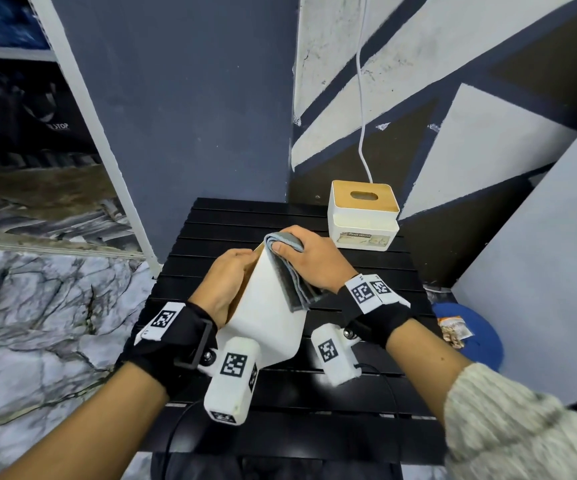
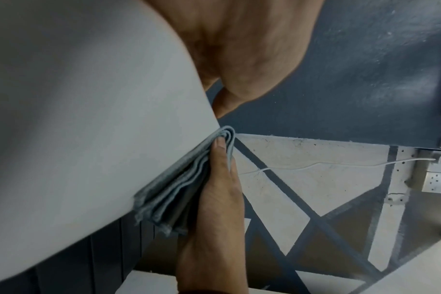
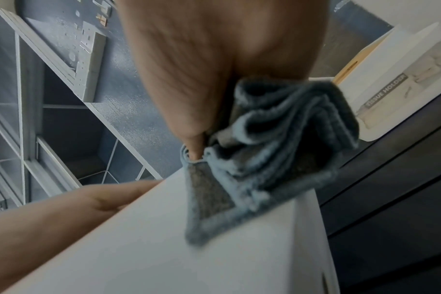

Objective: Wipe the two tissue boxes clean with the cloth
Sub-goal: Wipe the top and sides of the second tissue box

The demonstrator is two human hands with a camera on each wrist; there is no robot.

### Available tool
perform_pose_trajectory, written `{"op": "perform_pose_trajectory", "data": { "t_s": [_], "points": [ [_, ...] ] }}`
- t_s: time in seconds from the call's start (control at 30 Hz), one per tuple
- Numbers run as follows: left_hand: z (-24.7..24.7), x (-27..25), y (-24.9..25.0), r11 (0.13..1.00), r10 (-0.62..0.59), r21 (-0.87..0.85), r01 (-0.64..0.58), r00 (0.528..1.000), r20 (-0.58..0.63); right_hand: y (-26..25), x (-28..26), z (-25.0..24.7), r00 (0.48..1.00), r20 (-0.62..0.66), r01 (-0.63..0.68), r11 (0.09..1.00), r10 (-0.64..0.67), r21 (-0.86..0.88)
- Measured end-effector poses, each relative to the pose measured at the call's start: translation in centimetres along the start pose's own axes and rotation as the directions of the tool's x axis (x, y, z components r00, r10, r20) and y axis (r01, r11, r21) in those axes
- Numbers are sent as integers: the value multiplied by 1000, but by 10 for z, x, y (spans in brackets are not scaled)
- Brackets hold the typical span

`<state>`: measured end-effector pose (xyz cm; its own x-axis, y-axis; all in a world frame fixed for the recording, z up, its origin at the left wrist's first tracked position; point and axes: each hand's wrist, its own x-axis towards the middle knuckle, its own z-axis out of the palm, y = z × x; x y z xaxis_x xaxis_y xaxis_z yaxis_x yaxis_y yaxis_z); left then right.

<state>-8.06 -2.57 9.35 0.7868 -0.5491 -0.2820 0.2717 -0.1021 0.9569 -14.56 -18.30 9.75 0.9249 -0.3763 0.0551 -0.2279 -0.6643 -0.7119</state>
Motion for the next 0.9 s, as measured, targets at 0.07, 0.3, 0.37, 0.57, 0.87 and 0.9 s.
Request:
{"op": "perform_pose_trajectory", "data": {
  "t_s": [0.07,0.3,0.37,0.57,0.87,0.9],
  "points": [
    [3,-1,-3,1000,8,6,-8,1000,-5,4,-7,4,998,-65,27,1000,-25,15],
    [0,-6,-6,987,156,34,-156,988,16,-6,-27,-10,981,-188,67,996,-55,57],
    [-2,-10,-8,979,200,12,-201,979,46,-10,-31,-20,990,-138,51,995,-38,91],
    [-6,-17,-24,956,287,-89,-279,953,94,4,-47,-17,990,-108,97,991,-87,93],
    [-12,-23,-51,943,322,-111,-314,944,69,27,-99,28,947,-242,221,975,-211,16],
    [-13,-23,-53,943,324,-103,-317,944,66,27,-103,32,946,-245,225,974,-213,19]
  ]
}}
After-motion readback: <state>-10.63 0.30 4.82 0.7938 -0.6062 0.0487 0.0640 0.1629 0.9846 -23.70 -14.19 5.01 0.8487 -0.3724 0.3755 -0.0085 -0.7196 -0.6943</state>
